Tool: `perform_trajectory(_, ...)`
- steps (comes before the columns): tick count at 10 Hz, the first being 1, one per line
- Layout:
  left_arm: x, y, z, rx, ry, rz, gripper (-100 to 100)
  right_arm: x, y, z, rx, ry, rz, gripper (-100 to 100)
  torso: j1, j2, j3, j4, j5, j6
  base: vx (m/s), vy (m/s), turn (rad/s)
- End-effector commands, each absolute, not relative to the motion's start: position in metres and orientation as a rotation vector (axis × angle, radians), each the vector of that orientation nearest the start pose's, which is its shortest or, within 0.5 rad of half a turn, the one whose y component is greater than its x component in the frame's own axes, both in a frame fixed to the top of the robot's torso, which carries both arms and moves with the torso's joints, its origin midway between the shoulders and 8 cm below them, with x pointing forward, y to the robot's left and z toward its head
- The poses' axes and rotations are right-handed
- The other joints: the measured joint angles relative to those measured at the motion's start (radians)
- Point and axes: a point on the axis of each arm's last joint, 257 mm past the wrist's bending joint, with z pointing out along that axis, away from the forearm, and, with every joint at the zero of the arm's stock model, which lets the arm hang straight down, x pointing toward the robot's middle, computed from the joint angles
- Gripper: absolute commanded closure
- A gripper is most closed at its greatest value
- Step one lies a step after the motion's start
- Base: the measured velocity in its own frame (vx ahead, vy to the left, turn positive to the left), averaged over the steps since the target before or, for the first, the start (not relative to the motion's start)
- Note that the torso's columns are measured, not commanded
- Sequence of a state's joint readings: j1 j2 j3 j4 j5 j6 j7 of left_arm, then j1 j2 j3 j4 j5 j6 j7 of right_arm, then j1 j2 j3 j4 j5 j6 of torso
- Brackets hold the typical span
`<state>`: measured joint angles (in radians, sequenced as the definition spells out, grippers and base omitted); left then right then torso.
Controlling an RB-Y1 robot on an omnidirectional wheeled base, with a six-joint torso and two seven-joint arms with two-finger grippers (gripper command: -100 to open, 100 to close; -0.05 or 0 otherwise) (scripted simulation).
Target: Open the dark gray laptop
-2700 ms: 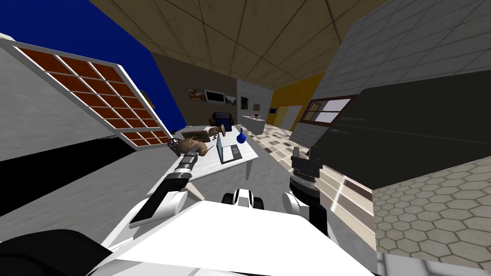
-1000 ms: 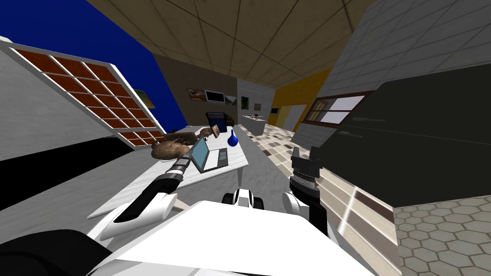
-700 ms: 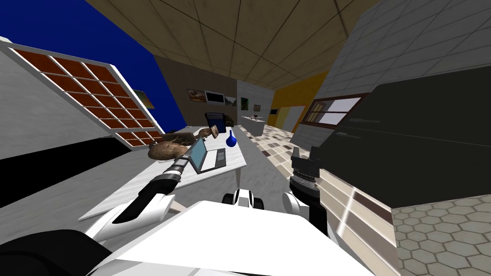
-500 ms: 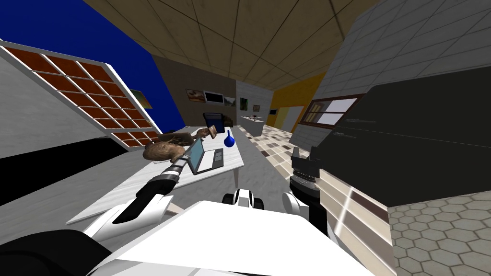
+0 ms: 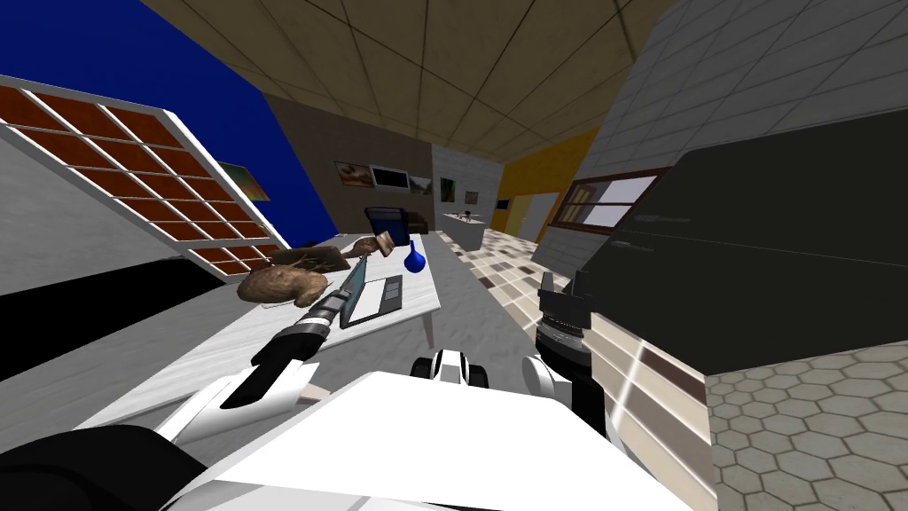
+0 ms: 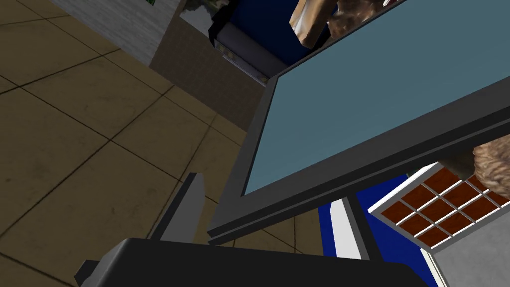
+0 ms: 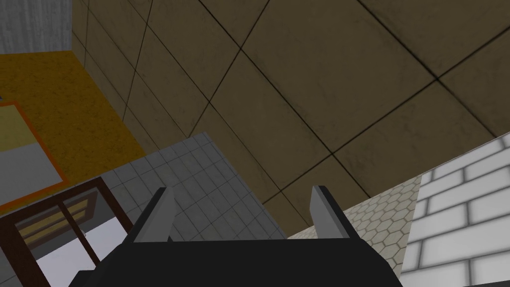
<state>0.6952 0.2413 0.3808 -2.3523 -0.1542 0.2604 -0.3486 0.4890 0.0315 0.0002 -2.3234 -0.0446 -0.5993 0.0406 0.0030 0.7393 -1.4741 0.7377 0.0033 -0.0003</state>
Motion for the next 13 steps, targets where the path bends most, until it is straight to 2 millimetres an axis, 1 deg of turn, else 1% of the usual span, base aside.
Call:
perform_trajectory(1,0.319,0.495,-0.131,-0.726,1.406,-0.026,100,0.315,-0.282,0.064,0.57,0.458,1.323,0,0.001,0.001,0.001,0.0,0.0,-0.001,0.029,-0.099,-0.017)
perform_trajectory(7,0.325,0.52,-0.161,-0.55,1.502,0.176,100,0.315,-0.282,0.064,0.57,0.458,1.323,0,0.0,-0.001,-0.001,-0.001,0.0,-0.001,0.024,-0.111,-0.018)
perform_trajectory(8,0.326,0.519,-0.154,-0.563,1.485,0.154,100,0.315,-0.282,0.064,0.57,0.458,1.323,0,0.001,-0.002,-0.001,-0.001,0.0,-0.001,0.013,-0.049,-0.002)
perform_trajectory(9,0.33,0.523,-0.161,-0.531,1.496,0.2,100,0.315,-0.282,0.064,0.57,0.458,1.323,0,0.002,0.0,-0.001,0.001,-0.002,-0.001,-0.009,-0.029,0.003)
perform_trajectory(10,0.335,0.525,-0.165,-0.501,1.498,0.233,100,0.315,-0.282,0.064,0.57,0.458,1.323,0,0.001,0.0,-0.001,0.001,-0.002,0.0,-0.031,-0.039,0.003)
perform_trajectory(11,0.334,0.527,-0.168,-0.503,1.504,0.238,100,0.315,-0.282,0.064,0.57,0.458,1.323,0,0.001,0.0,-0.001,0.0,-0.001,-0.001,-0.027,-0.034,-0.005)
perform_trajectory(12,0.339,0.529,-0.174,-0.475,1.513,0.274,100,0.315,-0.282,0.064,0.57,0.458,1.323,0,0.001,-0.001,-0.001,0.0,-0.001,-0.001,-0.022,-0.032,0.004)
perform_trajectory(13,0.346,0.528,-0.175,-0.442,1.511,0.301,100,0.315,-0.282,0.064,0.57,0.458,1.323,0,0.001,-0.002,-0.002,-0.001,-0.001,-0.001,-0.027,-0.044,0.013)
